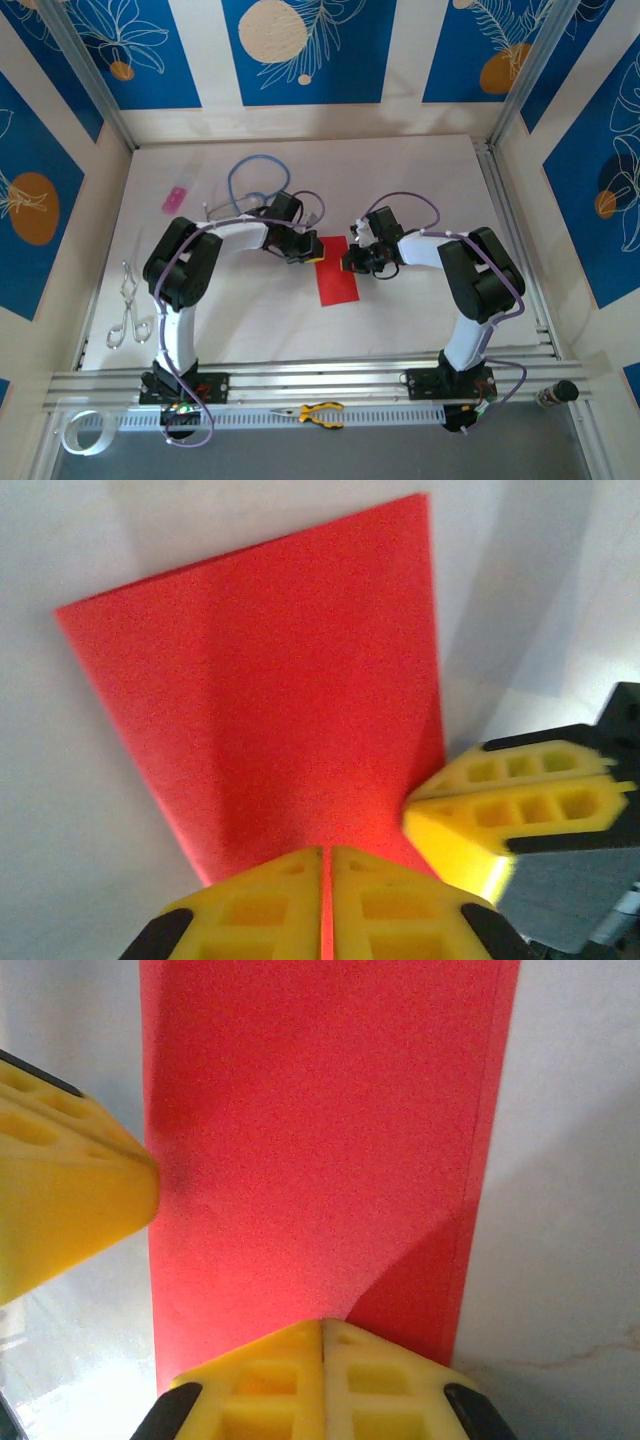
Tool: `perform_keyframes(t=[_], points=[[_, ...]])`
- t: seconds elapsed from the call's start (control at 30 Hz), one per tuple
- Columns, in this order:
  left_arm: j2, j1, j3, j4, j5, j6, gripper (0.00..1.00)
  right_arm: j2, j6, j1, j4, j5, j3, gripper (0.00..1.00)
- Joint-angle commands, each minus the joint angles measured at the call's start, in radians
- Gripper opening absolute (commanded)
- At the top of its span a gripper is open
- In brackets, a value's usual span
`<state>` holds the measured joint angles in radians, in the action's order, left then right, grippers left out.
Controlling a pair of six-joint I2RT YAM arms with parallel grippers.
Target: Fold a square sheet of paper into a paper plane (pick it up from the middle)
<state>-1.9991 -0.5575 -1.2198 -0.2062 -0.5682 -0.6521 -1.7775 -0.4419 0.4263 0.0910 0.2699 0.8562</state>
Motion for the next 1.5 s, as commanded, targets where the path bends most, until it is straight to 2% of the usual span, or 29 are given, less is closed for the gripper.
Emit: perform_keyframes(t=[0.0, 0.17, 0.33, 0.43, 0.57, 0.67, 0.8, 0.9, 1.2, 1.47], points=[[-0.029, -0.001, 0.034, 0.039, 0.022, -0.004, 0.11, -0.041, 0.019, 0.004, 0.118, -0.052, -0.022, 0.0], [-0.046, 0.004, 0.036, -0.014, 0.118, -0.002, 0.11, -0.041, 0.018, 0.005, 0.118, -0.053, -0.022, 0.0], [-0.014, 0.011, 0.045, -0.017, 0.146, -0.017, 0.1, -0.043, 0.019, 0.006, 0.12, -0.053, -0.022, 0.0], [0.009, 0.012, 0.042, -0.006, 0.129, -0.025, 0.11, -0.042, 0.02, 0.005, 0.119, -0.052, -0.021, 0.0], [0.028, 0.012, 0.027, 0.054, 0.052, -0.036, 0.12, -0.042, 0.019, 0.005, 0.118, -0.052, -0.022, 0.0], [0.012, 0.011, -0.008, 0.076, -0.007, -0.045, 0.13, -0.042, 0.02, 0.005, 0.118, -0.053, -0.022, 0.0], [-0.03, 0.012, -0.047, 0.057, -0.019, -0.044, 0.13, -0.04, 0.019, 0.005, 0.118, -0.052, -0.022, 0.0], [-0.066, 0.014, -0.07, 0.016, 0.017, -0.045, 0.12, -0.04, 0.019, 0.005, 0.119, -0.052, -0.023, 0.0], [-0.096, 0.04, -0.057, 0.041, 0.092, -0.048, 0.12, -0.04, 0.019, 0.006, 0.119, -0.052, -0.023, 0.0], [-0.095, 0.081, -0.071, 0.061, 0.15, -0.117, 0.12, -0.039, 0.02, 0.005, 0.118, -0.051, -0.023, 0.0]])
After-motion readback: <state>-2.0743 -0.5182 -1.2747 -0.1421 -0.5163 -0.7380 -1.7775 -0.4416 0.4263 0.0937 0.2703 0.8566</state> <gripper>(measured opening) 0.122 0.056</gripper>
